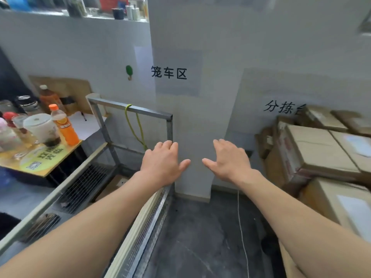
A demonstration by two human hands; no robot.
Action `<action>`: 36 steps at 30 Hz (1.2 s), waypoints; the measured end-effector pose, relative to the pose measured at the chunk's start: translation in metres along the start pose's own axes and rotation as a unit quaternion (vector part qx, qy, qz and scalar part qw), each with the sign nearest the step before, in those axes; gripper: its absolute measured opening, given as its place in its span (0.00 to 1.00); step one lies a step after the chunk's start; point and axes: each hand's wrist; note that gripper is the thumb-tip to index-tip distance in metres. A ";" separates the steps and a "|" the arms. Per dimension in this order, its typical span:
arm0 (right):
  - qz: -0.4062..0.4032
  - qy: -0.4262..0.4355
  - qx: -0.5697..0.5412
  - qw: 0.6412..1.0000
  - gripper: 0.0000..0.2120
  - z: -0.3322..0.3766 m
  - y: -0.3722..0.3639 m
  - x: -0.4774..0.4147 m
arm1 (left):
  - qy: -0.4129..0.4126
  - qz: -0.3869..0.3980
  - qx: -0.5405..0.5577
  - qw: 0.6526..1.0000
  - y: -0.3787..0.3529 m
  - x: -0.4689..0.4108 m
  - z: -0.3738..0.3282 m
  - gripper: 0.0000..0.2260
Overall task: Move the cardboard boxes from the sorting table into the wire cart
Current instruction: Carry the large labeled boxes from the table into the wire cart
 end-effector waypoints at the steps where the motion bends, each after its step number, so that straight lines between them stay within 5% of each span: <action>1: -0.007 -0.014 0.003 1.000 0.32 -0.004 0.005 0.010 | -0.012 -0.003 0.006 1.000 0.003 0.004 -0.005 0.28; 15: -0.071 -0.163 0.022 0.984 0.33 -0.010 0.040 0.177 | -0.186 -0.028 0.035 0.982 0.019 0.086 -0.065 0.30; 24: -0.109 -0.240 0.038 0.964 0.19 -0.039 0.076 0.278 | -0.285 -0.045 0.052 0.956 0.040 0.130 -0.144 0.32; 36: -0.104 -0.369 0.014 0.924 0.30 -0.154 0.102 0.422 | -0.365 -0.036 0.056 0.929 0.054 0.199 -0.296 0.30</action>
Point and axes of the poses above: each hand's wrist, its own x-axis away from the middle knuckle, its own y-axis out of the back of the hand, z = x × y, and after that the axes turned 13 degrees about -x, right-handed
